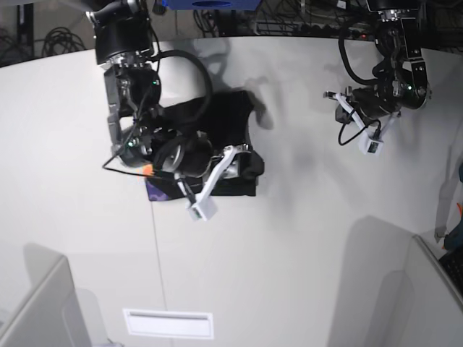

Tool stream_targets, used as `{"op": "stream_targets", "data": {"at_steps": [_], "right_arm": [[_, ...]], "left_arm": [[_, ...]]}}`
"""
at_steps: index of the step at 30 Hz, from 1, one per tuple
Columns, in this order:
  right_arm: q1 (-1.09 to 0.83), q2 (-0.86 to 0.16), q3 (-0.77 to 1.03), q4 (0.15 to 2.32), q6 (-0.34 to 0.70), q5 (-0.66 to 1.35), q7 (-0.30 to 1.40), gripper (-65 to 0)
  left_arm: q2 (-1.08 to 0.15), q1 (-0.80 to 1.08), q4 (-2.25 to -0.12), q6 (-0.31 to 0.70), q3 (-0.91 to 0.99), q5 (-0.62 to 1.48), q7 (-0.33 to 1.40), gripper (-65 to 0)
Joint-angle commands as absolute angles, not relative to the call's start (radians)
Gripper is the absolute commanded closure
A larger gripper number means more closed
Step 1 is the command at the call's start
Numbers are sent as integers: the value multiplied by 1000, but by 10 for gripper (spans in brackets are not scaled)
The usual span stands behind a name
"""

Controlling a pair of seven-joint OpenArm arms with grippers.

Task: Fold the T-shirt properly
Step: 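Lower the left gripper onto the bundle's edge beside the right gripper, then grasp the bundle with the left gripper and rotate it upright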

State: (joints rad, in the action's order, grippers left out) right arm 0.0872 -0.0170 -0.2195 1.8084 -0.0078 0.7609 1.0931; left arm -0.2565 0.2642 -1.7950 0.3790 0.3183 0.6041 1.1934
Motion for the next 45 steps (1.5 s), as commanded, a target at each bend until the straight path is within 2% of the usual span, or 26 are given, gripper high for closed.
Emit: {"op": "stream_targets", "data": {"at_steps": [1, 3, 5, 7, 14, 15, 19, 21, 23, 35, 40, 45], "right_arm": [[96, -35, -182, 1834, -7, 748, 1075, -330], [74, -45, -110, 1840, -7, 725, 1076, -278], [44, -59, -45, 1840, -1, 725, 1075, -165], [15, -70, 1, 1842, 2, 727, 1072, 0], [-81, -81, 102, 1847, 2, 727, 975, 0], [-88, -91, 105, 1847, 2, 727, 966, 0], [-111, -131, 113, 1848, 2, 727, 963, 0], [-125, -150, 113, 1868, 2, 727, 958, 0], [-139, -160, 113, 1888, 2, 727, 958, 0], [-174, -166, 113, 1896, 2, 725, 957, 0], [-183, -166, 113, 1897, 2, 727, 957, 0], [-197, -166, 114, 1948, 2, 727, 944, 0]], "left_arm": [[-266, 259, -1813, 386, 335, 618, 1178, 0], [-262, 262, -1817, 401, 337, 619, 1179, 0], [-257, 263, -1836, 447, 332, 622, 1184, 0], [-232, 265, -1870, 506, 317, 661, 1184, 0], [-142, 211, -1877, 524, 268, 855, 1179, 0], [-127, 208, -1877, 524, 265, 857, 1179, -26], [-62, 179, -1836, 529, 266, 858, 1178, -355], [-30, 156, -1781, 532, 262, 860, 1178, -459], [1, 130, -1716, 532, 263, 860, 1178, -528], [68, -5, -1497, 524, 262, 854, 1175, -541], [65, -36, -1426, 433, 231, 854, 1175, -541], [65, -44, -1412, 421, 159, 854, 1107, -540]]}}
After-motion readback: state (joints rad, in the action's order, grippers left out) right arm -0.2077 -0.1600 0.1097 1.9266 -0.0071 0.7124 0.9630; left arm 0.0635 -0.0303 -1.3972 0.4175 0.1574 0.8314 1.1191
